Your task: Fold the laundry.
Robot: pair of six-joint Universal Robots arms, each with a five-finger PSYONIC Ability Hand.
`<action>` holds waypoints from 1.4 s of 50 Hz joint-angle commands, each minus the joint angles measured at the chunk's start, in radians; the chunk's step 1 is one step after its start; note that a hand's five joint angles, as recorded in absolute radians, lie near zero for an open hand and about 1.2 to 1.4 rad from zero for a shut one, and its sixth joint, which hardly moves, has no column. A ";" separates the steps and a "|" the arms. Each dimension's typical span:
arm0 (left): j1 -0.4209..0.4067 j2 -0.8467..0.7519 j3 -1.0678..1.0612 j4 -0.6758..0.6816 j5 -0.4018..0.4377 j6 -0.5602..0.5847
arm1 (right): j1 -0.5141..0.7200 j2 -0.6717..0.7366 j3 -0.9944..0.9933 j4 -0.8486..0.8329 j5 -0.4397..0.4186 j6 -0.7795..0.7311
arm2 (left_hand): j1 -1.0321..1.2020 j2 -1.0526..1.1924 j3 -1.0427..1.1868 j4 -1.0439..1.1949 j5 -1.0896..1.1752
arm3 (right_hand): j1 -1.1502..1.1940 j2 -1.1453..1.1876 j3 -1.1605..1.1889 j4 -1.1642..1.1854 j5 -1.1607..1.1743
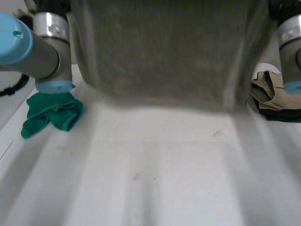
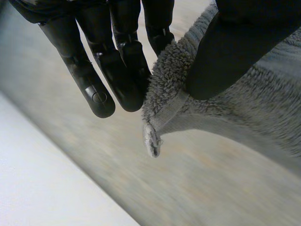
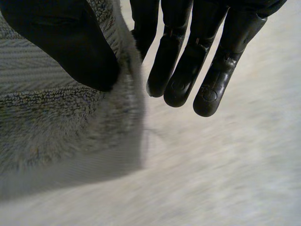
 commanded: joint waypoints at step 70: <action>-0.062 -0.242 -0.348 -0.167 -0.127 0.110 | -0.001 0.275 0.270 0.222 0.031 -0.155 | -0.947 -1.008 -1.006 -1.015 -0.954 | -0.820 -1.001 -1.007 -1.013 -0.995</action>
